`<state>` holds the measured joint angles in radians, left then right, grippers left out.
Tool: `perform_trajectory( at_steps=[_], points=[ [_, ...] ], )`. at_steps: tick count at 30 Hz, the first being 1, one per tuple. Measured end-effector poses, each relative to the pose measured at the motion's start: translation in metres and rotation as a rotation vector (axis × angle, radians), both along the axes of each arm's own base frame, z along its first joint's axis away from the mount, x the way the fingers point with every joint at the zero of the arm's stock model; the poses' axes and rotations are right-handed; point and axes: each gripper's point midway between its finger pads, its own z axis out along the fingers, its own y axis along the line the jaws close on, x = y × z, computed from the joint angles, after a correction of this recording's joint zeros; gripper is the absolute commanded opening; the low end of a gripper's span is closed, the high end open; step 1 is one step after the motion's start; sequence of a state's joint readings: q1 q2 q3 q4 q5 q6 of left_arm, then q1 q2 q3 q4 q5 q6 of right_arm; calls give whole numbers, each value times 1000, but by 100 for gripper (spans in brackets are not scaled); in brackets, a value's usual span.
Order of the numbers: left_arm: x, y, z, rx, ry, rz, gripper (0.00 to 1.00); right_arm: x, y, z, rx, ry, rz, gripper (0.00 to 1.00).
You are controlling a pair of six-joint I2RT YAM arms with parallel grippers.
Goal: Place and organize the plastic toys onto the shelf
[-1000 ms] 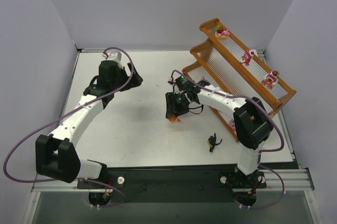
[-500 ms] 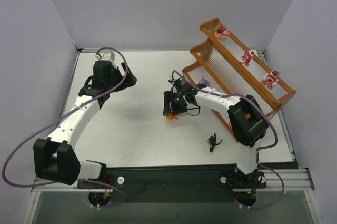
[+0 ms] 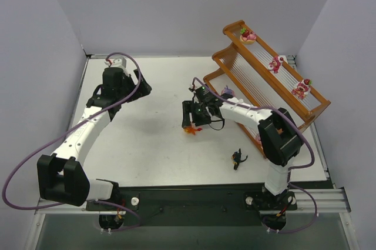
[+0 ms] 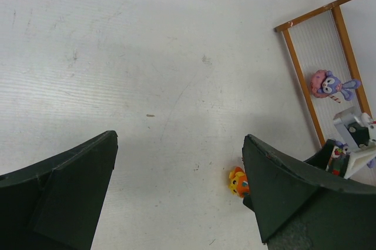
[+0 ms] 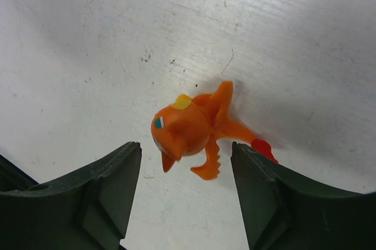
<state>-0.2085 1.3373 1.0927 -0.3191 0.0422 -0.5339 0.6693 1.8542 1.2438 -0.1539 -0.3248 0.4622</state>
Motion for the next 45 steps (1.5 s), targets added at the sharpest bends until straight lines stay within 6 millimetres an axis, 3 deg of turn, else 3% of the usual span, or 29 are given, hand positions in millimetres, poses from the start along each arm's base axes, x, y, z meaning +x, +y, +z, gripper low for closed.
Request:
perform_trajectory(
  at_steps=[4, 8, 11, 16, 23, 34, 45],
  points=[
    [0, 1, 0, -1, -1, 3, 97, -5, -12, 22, -20, -99, 25, 61],
    [-1, 2, 4, -6, -8, 1, 97, -24, -17, 39, -53, -240, 111, 53],
    [-2, 2, 8, -10, -19, 0, 97, -45, -13, 33, -124, -319, 218, 50],
    [-4, 2, 13, -17, -32, -5, 97, -68, -10, 3, -268, -411, 345, 43],
    [-6, 3, 14, -18, -29, -6, 97, -45, -22, -16, -440, -515, 295, 38],
    [-10, 6, 11, 3, -6, -19, 97, -18, -23, -21, -556, -591, 258, 31],
    [-6, 6, 15, 12, -14, -34, 97, -6, -20, -15, -587, -632, 240, 0]
  ],
)
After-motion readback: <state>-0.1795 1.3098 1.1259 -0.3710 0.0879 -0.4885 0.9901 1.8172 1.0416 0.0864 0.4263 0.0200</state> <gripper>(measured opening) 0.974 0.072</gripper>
